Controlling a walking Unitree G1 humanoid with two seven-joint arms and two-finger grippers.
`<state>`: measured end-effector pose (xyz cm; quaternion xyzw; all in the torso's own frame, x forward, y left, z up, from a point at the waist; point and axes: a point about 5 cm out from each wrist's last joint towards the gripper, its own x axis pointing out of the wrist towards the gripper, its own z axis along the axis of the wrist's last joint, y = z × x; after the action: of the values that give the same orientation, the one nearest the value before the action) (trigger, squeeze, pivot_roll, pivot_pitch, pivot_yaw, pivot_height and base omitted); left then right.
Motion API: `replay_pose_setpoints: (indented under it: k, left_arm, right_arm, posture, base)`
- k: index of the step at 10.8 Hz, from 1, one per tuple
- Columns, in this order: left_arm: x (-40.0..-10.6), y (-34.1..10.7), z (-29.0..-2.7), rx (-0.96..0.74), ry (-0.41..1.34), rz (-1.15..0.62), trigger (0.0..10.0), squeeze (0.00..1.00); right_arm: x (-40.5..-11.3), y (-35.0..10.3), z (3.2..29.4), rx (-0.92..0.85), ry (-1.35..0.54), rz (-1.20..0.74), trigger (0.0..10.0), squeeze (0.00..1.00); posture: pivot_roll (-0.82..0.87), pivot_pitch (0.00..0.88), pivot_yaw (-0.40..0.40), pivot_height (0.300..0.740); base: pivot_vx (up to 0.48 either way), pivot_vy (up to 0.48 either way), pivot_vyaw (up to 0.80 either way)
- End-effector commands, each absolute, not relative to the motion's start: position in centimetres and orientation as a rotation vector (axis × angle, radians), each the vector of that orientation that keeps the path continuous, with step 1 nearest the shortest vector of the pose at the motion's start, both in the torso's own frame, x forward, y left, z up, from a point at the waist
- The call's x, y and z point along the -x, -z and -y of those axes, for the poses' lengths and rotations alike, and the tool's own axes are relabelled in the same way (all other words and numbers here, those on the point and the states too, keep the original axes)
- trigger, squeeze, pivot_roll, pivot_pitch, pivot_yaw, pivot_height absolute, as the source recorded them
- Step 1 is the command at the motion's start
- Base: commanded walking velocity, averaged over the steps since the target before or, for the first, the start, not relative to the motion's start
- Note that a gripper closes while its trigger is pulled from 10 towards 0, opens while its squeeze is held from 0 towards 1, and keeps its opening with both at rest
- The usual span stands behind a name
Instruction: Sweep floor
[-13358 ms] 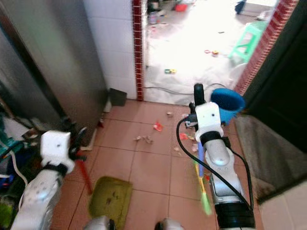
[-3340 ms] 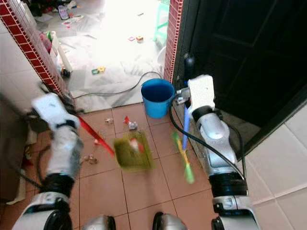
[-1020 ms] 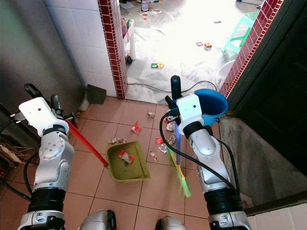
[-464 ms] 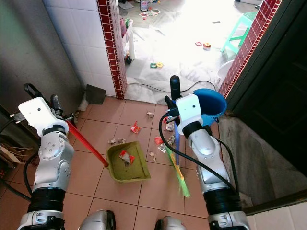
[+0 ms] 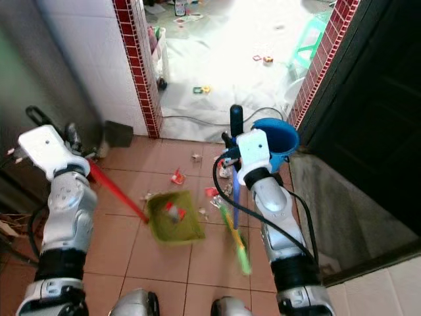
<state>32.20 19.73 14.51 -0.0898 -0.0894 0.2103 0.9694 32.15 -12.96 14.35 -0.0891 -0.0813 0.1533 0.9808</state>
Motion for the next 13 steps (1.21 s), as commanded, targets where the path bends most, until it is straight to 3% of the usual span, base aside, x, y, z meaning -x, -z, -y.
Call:
replay_pose_setpoints:
  k: [1, 13]
  left_arm:
    - [-32.5, -15.8, -20.1, 0.180, -0.425, 0.235, 10.0, 0.00]
    - [-32.8, -15.2, -20.1, 0.239, -0.382, 0.181, 10.0, 0.00]
  right_arm:
    - [-32.5, -15.2, 13.1, 0.177, -0.284, 0.200, 10.0, 0.00]
    - [-32.5, -14.8, 13.2, 0.168, -0.235, 0.212, 10.0, 0.00]
  posture:
    - [-0.10, 0.000, 0.028, 0.740]
    - [-0.10, 0.000, 0.071, 0.740]
  base:
    - [0.000, 0.000, -0.80]
    - [0.000, 0.000, -0.80]
